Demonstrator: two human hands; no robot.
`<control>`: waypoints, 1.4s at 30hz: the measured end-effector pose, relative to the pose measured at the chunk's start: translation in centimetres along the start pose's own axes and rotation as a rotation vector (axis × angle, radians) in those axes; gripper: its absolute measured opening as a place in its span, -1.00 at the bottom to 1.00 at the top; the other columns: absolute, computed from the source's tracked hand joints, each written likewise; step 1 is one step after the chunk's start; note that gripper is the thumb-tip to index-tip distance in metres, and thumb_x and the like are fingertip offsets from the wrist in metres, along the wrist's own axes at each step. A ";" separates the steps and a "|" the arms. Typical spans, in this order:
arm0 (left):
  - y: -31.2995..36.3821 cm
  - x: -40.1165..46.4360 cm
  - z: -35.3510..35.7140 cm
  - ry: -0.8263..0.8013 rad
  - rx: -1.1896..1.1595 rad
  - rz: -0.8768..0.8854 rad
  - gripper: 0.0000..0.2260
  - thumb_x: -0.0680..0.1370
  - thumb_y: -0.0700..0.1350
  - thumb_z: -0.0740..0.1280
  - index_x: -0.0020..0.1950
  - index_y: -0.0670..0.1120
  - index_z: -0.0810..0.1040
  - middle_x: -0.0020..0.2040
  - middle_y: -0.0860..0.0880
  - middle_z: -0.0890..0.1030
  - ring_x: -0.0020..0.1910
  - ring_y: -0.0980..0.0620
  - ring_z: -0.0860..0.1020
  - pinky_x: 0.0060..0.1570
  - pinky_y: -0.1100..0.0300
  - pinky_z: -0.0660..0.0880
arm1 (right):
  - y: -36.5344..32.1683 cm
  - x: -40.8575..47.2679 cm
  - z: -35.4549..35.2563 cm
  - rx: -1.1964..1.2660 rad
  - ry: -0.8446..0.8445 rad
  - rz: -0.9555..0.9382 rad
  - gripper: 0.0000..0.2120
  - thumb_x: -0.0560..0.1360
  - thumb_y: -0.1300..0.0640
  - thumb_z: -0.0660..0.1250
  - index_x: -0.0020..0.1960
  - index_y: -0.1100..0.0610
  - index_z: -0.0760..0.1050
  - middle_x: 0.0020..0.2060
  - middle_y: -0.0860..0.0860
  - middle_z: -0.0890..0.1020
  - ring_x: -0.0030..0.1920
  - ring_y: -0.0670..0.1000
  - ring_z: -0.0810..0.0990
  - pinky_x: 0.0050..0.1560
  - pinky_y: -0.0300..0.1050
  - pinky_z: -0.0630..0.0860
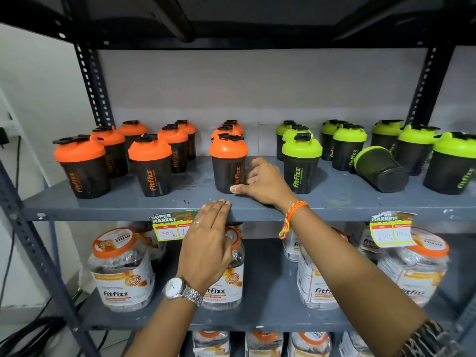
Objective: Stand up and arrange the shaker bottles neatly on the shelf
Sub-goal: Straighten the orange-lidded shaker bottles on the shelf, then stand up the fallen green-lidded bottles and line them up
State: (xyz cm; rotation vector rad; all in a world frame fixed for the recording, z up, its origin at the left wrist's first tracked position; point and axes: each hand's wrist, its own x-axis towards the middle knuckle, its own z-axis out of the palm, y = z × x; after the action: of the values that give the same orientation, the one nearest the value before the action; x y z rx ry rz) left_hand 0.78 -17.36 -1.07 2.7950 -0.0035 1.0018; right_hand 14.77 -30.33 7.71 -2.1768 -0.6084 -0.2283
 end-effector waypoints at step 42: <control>10.9 3.5 7.6 0.211 -0.054 0.154 -0.57 0.56 -0.03 0.25 0.41 -0.13 0.47 0.34 -0.10 0.56 0.33 -0.11 0.48 0.51 -0.02 0.23 | 13.8 -4.9 -23.8 0.484 0.294 0.510 -0.66 0.42 0.07 0.56 -0.01 0.18 0.46 -0.14 0.13 0.67 -0.20 0.06 0.70 -0.42 -0.08 0.66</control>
State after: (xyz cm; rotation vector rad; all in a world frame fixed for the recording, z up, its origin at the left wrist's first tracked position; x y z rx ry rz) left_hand 7.60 -29.14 -2.84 2.6594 -0.2175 1.3075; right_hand 18.46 -57.81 11.41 -1.7115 0.0680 -0.1071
